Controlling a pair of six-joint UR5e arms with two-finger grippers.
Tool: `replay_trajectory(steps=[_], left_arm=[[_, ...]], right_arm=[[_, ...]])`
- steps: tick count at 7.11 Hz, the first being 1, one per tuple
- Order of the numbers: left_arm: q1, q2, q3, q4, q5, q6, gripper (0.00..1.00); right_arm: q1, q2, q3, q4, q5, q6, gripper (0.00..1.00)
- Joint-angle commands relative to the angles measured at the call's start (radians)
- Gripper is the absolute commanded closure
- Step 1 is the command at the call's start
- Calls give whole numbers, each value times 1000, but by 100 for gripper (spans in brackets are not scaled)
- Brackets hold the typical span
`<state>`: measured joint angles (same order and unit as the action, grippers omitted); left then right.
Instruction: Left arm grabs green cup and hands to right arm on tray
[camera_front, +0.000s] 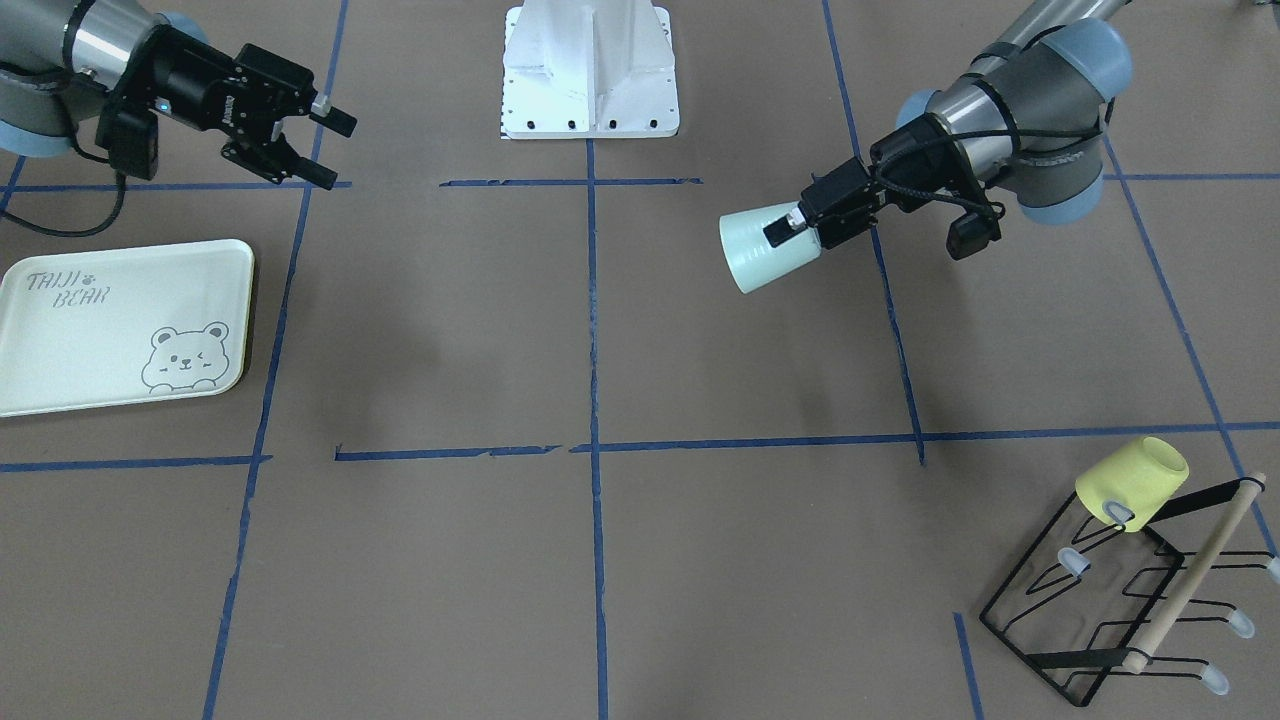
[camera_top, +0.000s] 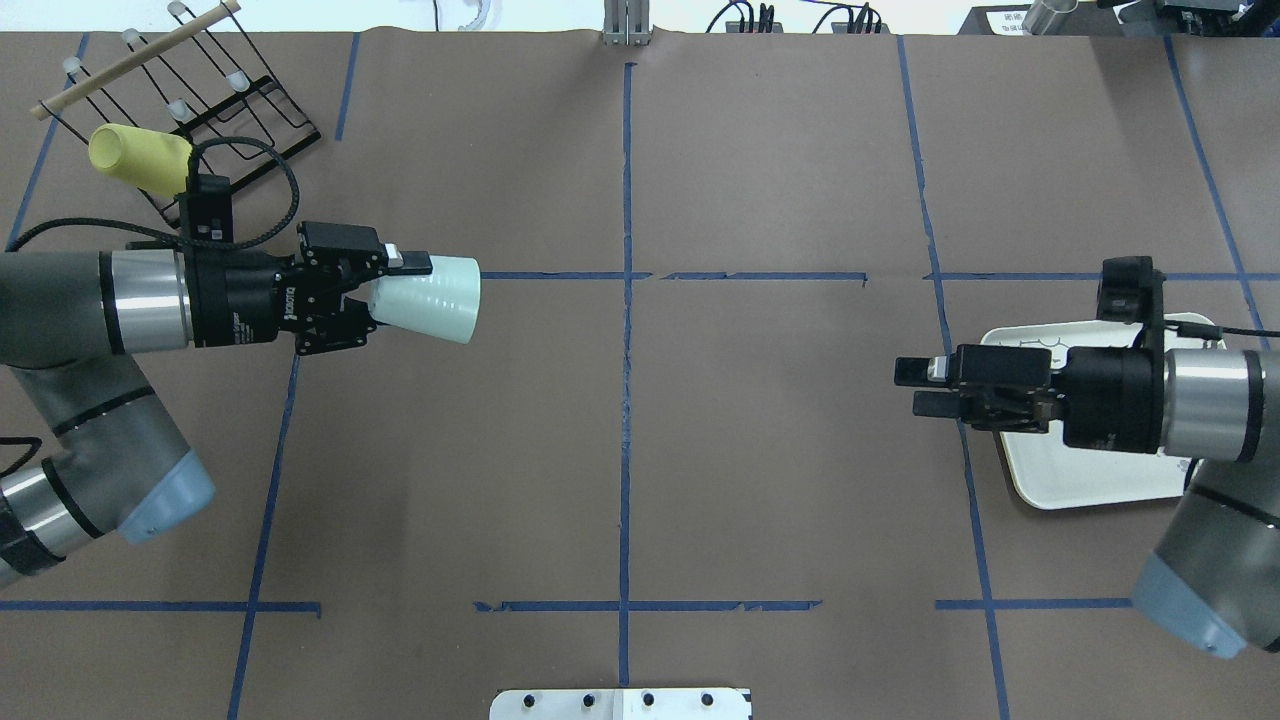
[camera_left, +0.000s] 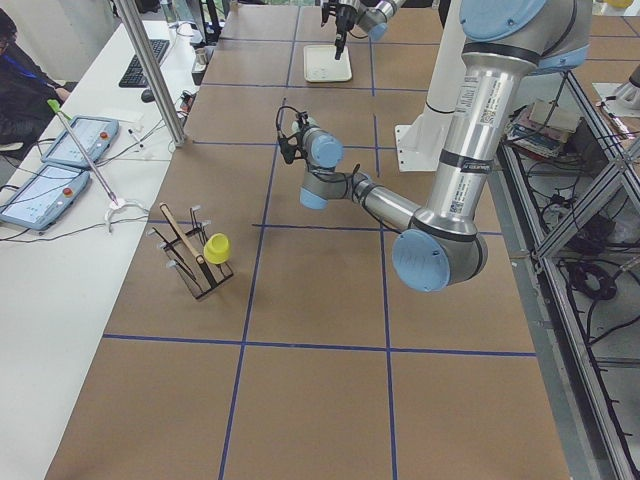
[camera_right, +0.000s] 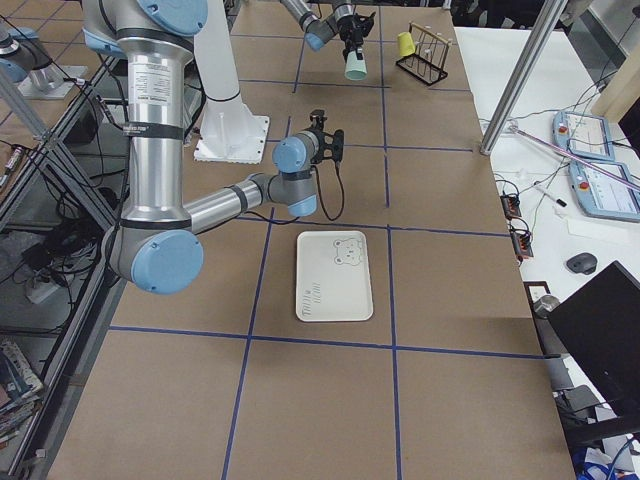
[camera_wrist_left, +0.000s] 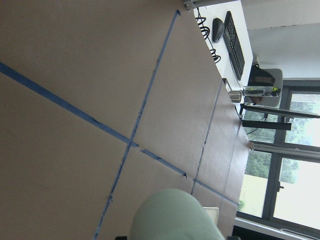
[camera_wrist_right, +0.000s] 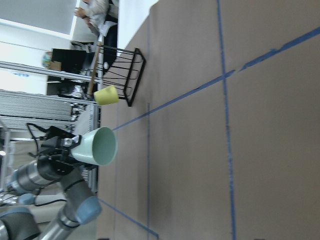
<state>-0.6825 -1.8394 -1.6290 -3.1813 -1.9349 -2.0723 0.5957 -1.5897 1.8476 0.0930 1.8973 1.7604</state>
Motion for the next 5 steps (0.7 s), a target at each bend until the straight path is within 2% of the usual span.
replay_trajectory(steps=[1, 2, 3, 5], left_arm=[[78, -62, 12, -100, 24, -76, 82], [99, -116, 24, -101, 24, -107, 82], [119, -119, 29, -114, 31, -106, 82], [200, -121, 29, -173, 118, -107, 82]], right_arm=[[-150, 136, -118, 242, -136, 72, 0], [-157, 210, -137, 246, -144, 97, 1], [-165, 252, -139, 246, -171, 112, 2], [-189, 289, -149, 237, -220, 137, 8]])
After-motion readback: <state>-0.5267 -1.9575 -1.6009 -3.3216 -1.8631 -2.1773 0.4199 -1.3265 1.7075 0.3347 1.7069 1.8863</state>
